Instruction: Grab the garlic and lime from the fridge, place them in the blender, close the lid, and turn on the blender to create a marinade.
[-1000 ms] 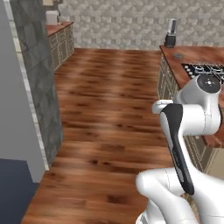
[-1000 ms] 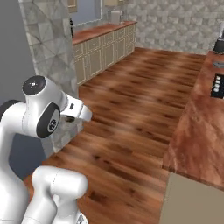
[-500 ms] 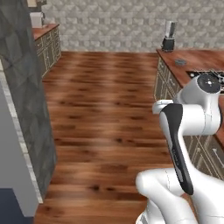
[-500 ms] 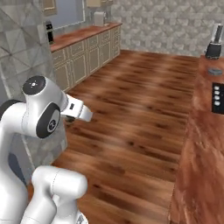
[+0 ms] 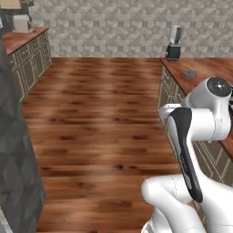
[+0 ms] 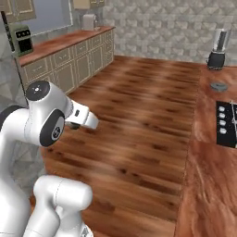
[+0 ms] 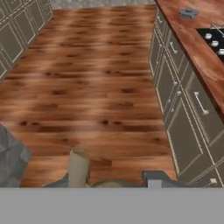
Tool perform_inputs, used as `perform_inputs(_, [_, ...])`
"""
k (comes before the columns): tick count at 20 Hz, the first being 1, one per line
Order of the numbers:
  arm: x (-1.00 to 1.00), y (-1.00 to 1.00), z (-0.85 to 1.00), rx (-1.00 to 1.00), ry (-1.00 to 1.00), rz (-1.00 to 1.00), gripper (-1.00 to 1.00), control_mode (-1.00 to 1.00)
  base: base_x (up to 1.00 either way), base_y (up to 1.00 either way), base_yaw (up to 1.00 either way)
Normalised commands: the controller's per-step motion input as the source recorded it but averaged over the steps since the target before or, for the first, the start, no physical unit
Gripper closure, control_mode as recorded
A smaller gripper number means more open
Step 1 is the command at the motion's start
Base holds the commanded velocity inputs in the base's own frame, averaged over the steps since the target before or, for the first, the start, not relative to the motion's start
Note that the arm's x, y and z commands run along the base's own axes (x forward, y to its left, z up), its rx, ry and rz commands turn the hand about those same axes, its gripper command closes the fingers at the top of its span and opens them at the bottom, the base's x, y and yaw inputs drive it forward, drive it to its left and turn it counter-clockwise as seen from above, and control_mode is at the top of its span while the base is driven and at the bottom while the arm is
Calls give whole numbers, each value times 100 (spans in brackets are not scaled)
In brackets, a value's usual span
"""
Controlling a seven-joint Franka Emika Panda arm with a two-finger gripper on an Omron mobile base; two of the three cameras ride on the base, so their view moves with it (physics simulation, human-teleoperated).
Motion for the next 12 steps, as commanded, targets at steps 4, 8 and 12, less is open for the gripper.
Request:
perform_inputs(4, [0, 0, 0, 0, 0, 0, 100, 100, 100, 20, -19])
perform_inputs(8, [0, 0, 0, 0, 0, 0, 100, 100, 100, 27, -22])
perform_inputs(12, [0, 0, 0, 0, 0, 0, 100, 100, 100, 43, -26])
